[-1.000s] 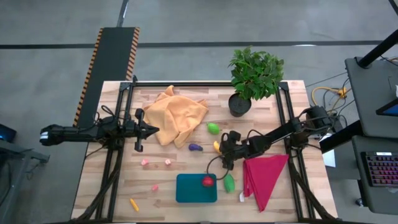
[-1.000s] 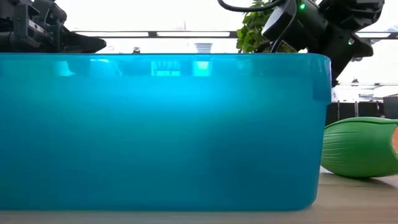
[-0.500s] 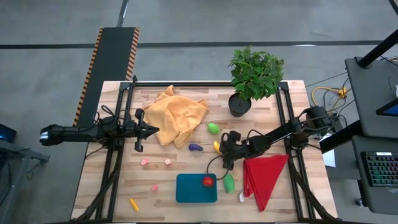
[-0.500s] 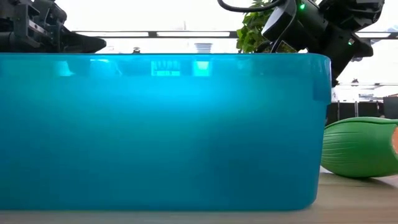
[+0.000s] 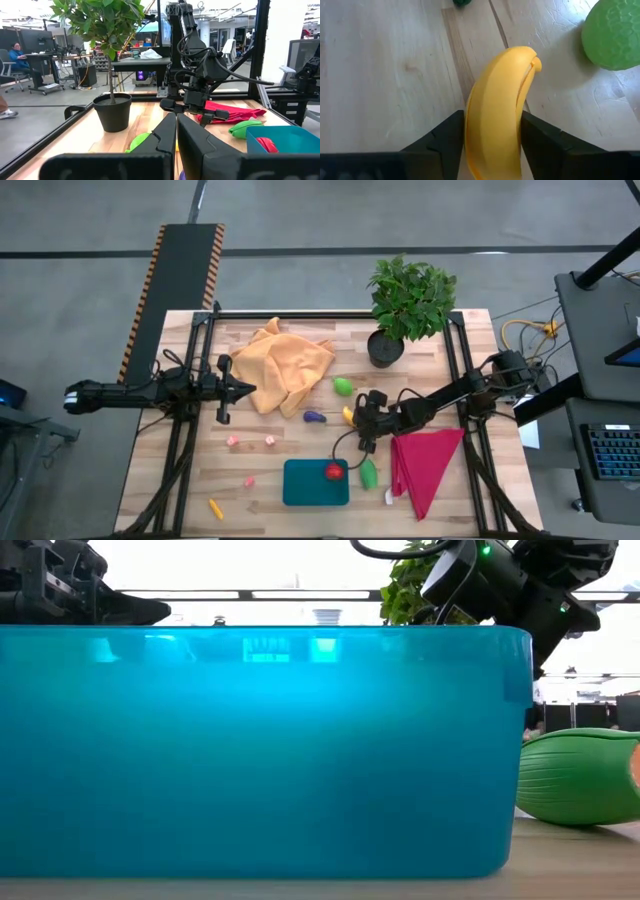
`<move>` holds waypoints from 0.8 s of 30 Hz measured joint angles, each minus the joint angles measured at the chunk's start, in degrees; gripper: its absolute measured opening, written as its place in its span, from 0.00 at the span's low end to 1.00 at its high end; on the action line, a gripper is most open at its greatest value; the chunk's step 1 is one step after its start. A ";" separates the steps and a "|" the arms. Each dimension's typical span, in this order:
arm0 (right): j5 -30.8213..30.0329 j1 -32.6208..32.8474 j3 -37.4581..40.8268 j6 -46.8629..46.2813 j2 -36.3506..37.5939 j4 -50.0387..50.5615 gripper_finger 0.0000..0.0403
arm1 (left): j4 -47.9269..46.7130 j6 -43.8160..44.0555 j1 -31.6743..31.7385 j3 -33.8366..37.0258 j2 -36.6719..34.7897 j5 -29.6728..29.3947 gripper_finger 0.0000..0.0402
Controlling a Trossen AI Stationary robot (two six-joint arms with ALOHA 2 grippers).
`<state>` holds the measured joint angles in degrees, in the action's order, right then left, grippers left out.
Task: Pick and placing Produce into tupperware
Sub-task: Put the yellow banana into the blue bin
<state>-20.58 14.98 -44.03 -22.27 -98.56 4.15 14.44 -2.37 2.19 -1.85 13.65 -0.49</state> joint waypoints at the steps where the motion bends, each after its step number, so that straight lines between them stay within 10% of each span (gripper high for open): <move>1: -0.02 0.00 0.00 -0.01 0.00 -0.04 0.41 | 0.00 0.00 0.01 0.00 0.00 0.00 0.00; 24: 0.21 0.36 -12.02 7.97 2.14 1.94 0.37 | -0.04 0.00 -0.01 0.00 0.11 0.01 0.00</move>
<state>-20.37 15.34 -56.05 -14.29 -96.42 6.09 14.39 -2.37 2.18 -1.85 13.76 -0.47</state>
